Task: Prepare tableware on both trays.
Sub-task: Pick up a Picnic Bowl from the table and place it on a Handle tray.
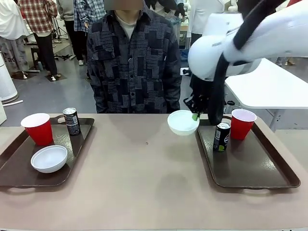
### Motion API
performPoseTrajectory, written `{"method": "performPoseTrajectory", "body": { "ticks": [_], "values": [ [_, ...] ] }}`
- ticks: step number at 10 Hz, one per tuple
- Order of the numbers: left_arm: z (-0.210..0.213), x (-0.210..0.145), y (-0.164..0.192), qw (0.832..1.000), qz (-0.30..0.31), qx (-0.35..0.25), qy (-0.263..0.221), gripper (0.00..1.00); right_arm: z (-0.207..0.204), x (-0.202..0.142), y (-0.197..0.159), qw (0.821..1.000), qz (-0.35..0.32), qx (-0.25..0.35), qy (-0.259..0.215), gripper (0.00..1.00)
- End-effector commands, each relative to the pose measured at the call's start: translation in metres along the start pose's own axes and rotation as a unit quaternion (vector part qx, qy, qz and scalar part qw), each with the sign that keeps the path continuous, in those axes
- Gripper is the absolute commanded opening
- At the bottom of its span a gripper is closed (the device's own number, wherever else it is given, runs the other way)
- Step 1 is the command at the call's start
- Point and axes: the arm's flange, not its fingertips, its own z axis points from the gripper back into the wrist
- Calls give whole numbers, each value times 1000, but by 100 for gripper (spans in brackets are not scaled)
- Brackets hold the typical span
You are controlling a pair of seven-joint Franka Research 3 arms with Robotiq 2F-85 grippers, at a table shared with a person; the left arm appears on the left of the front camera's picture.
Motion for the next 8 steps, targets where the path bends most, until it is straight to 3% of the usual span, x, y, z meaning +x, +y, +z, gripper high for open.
{"method": "performPoseTrajectory", "body": {
  "ticks": [1, 4, 6, 7, 8],
  "values": [
    [2, -1, -3, 1000, -2, -1, -3, 100, 8, -48, -17, 1000, -1, 27, 3, 0],
    [2, -1, -3, 1000, -2, -1, -3, 100, 15, -99, -56, 998, -10, 51, 21, 0],
    [2, -1, -3, 1000, -2, -1, -3, 100, 7, -114, -84, 999, -3, 14, 52, 0],
    [2, -1, -3, 1000, -2, -1, -3, 100, 3, -118, -89, 998, 7, -10, 54, 0],
    [2, -1, -3, 1000, -2, -1, -3, 100, -2, -107, -100, 991, -26, -131, 19, 0]
  ]
}}
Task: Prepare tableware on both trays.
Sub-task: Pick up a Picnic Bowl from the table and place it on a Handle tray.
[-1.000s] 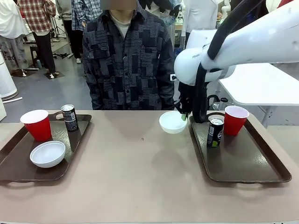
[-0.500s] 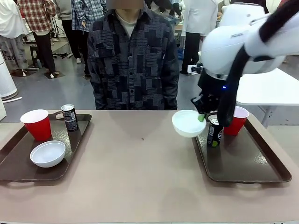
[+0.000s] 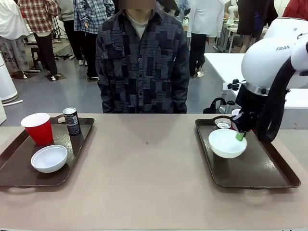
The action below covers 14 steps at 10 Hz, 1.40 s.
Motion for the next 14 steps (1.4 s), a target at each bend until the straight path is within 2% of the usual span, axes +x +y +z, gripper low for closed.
{"method": "performPoseTrajectory", "body": {
  "ticks": [1, 3, 4, 5, 9, 14],
  "values": [
    [2, -1, -3, 1000, -2, -1, -3, 100, 1, -1, 11, 999, -3, 51, 7, 0],
    [2, -1, -3, 1000, -2, -1, -3, 100, 1, -1, 11, 999, -3, 51, 7, 0],
    [2, -1, -3, 1000, -2, -1, -3, 100, -1, 0, 3, 1000, -3, 9, 2, 4],
    [2, -1, -3, 1000, -2, -1, -3, 100, -18, 1, -1, 1000, 24, 0, 17, 4],
    [2, -1, -3, 1000, -2, -1, -3, 100, -55, -7, -7, 999, 38, 3, 36, 4],
    [2, -1, -3, 1000, -2, -1, -3, 100, -93, 3, -13, 997, 27, -4, 65, 4]
  ]
}}
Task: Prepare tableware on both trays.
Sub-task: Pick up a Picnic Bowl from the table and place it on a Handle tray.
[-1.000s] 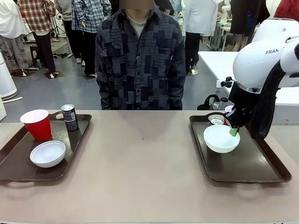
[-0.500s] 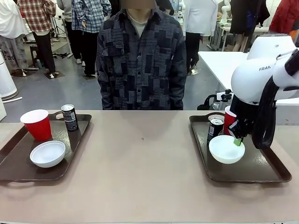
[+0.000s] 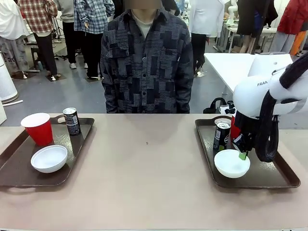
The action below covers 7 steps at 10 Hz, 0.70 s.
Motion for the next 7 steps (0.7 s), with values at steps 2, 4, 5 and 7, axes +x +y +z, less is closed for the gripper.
{"method": "performPoseTrajectory", "body": {
  "ticks": [2, 4, 5, 7],
  "values": [
    [2, -1, -3, 1000, -2, -1, -3, 100, -9, 6, -8, 1000, 2, -23, 6, 11],
    [2, -1, -3, 1000, -2, -1, -3, 100, -7, 4, -6, 1000, 4, -25, 8, 30],
    [2, -1, -3, 1000, -2, -1, -3, 100, 1, 0, -1, 1000, 10, -29, 1, 36],
    [2, -1, -3, 1000, -2, -1, -3, 100, 24, -13, 9, 999, 20, -32, -20, 56]
  ]
}}
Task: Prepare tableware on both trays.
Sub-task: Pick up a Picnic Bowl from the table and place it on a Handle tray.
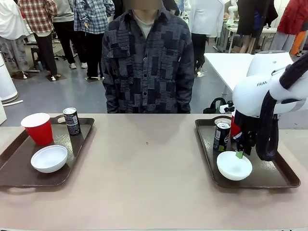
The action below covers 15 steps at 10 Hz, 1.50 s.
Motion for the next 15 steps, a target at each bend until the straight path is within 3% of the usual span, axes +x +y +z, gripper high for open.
{"method": "performPoseTrajectory", "body": {
  "ticks": [1, 2, 3, 5, 8, 9, 15],
  "values": [
    [2, -1, -3, 1000, -2, -1, -3, 100, 25, -19, 9, 1000, 13, -15, -21, 70],
    [2, -1, -3, 1000, -2, -1, -3, 100, 40, -25, 12, 999, 13, -10, -29, 75],
    [2, -1, -3, 1000, -2, -1, -3, 100, 53, -30, 15, 999, 9, -5, -35, 90],
    [2, -1, -3, 1000, -2, -1, -3, 100, 79, -45, 24, 998, -19, 7, -55, 100],
    [2, -1, -3, 1000, -2, -1, -3, 100, 103, -62, 32, 992, -68, 24, -106, 100],
    [2, -1, -3, 1000, -2, -1, -3, 100, 101, -50, 24, 997, -25, 3, -72, 100],
    [2, -1, -3, 1000, -2, -1, -3, 100, 101, -50, 24, 997, -25, 3, -72, 100]
  ]
}}
